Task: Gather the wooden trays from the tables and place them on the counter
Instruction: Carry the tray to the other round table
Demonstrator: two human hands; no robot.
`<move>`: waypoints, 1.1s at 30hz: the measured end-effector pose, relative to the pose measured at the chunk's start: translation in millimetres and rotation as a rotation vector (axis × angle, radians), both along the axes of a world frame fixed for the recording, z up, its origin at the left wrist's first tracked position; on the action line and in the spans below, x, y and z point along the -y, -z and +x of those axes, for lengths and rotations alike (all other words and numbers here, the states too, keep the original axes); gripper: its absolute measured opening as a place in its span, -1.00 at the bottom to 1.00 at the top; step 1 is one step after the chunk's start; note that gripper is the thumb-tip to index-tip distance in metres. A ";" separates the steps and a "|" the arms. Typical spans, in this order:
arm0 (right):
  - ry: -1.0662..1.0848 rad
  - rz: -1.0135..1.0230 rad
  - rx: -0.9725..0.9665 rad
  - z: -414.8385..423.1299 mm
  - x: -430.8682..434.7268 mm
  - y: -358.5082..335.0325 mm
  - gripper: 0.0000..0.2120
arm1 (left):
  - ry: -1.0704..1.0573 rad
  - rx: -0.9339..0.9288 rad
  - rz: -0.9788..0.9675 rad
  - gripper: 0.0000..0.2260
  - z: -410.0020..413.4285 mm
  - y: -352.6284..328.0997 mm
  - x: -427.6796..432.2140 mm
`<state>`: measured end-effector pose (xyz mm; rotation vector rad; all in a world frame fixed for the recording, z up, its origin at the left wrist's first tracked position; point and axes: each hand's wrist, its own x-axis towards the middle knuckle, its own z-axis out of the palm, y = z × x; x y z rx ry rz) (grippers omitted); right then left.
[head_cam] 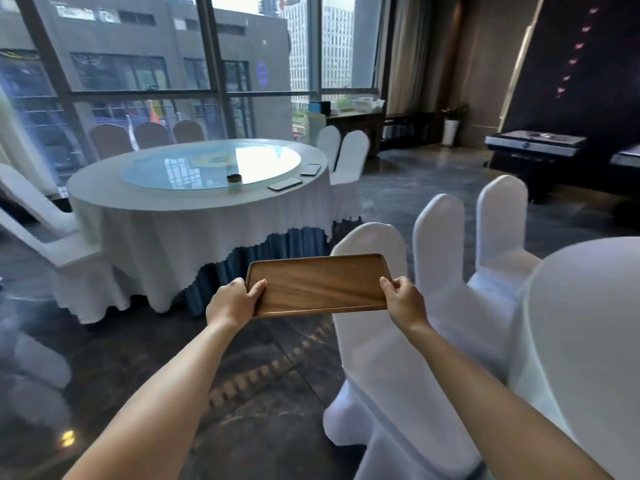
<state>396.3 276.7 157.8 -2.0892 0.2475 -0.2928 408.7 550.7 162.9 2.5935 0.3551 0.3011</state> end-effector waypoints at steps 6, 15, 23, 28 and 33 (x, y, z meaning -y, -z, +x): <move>-0.081 -0.014 -0.020 69.6 -64.1 -0.8 -0.69 | -0.078 -0.015 -0.047 -0.58 46.9 0.2 -64.9; -0.155 0.009 -0.005 232.3 -113.9 18.5 -0.76 | -0.139 -0.005 -0.027 -0.55 186.0 9.5 -117.1; -0.185 -0.026 0.029 426.3 -137.0 -4.7 -0.72 | -0.156 0.011 -0.071 -0.56 361.3 -8.6 -136.4; -0.150 -0.017 0.005 528.2 -143.9 6.5 -0.75 | -0.129 0.001 -0.071 -0.56 466.8 -5.5 -144.2; -0.087 -0.012 -0.060 630.0 -146.6 45.9 -0.73 | -0.098 -0.071 -0.052 -0.54 574.7 38.8 -145.3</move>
